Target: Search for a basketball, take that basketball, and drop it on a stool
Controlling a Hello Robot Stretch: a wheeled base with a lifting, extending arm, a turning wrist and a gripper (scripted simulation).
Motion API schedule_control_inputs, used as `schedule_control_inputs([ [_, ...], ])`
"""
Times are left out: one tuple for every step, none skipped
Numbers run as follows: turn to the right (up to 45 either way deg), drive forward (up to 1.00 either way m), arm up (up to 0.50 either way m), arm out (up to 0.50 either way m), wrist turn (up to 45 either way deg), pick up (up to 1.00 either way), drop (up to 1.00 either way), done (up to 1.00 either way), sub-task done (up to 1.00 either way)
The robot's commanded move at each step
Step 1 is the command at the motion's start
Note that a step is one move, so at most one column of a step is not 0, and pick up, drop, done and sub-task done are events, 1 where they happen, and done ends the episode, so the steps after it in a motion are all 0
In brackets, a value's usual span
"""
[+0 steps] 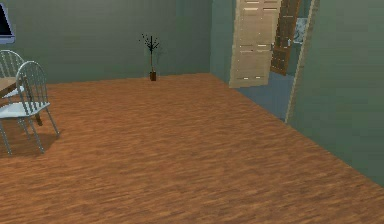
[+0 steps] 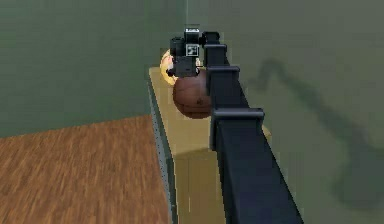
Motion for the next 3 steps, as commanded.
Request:
schedule_control_inputs([
  [0.0,0.0,0.0,0.0,12.0,0.0,0.0,0.0,0.0],
  [0.0,0.0,-0.12,0.0,0.0,0.0,0.0,0.0,0.0],
  [0.0,0.0,0.0,0.0,0.0,1.0,0.0,0.0,0.0],
])
